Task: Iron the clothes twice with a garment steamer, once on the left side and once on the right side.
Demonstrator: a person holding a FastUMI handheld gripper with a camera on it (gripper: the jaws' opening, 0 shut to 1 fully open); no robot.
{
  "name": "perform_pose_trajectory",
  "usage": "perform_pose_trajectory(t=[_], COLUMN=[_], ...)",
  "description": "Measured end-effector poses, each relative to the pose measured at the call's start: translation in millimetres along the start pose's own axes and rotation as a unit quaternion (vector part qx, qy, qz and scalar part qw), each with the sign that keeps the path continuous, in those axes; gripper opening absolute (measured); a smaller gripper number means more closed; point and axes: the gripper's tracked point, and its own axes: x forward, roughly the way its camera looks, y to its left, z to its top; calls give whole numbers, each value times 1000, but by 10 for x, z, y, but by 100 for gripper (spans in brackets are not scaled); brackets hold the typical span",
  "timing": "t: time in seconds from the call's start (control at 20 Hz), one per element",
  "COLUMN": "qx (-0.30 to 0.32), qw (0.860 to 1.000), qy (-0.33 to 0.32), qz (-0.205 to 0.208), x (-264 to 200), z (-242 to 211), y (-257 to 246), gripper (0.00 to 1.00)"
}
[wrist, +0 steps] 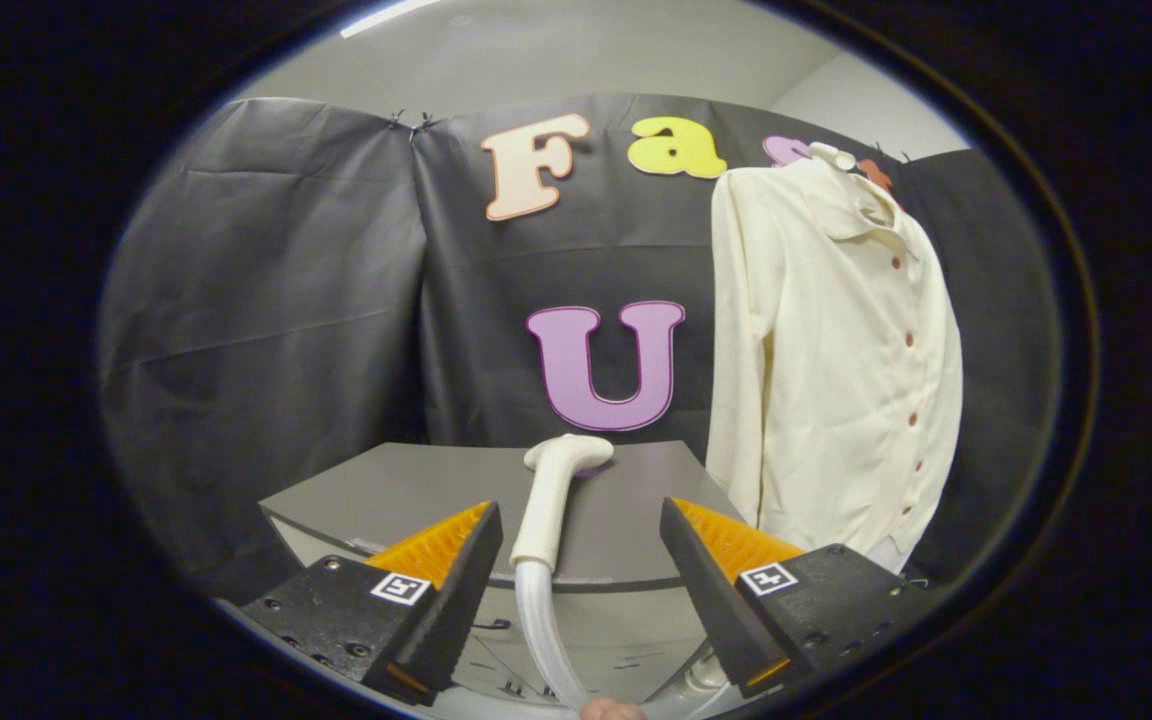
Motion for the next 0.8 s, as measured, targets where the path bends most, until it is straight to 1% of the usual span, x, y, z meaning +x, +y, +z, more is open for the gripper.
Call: perform_pose_trajectory(t=[0.3,0.5,0.6,0.75,0.8], qx=[-20,-42,-46,-32,-28], qw=[998,989,982,970,968], qy=[51,139,181,242,250], qz=[10,8,-7,-12,-15], x=[792,1322,1429,1538,1532], z=[-93,-436,-576,-762,-773], y=[165,233,169,137,128], gripper=[97,98,99,91,87])
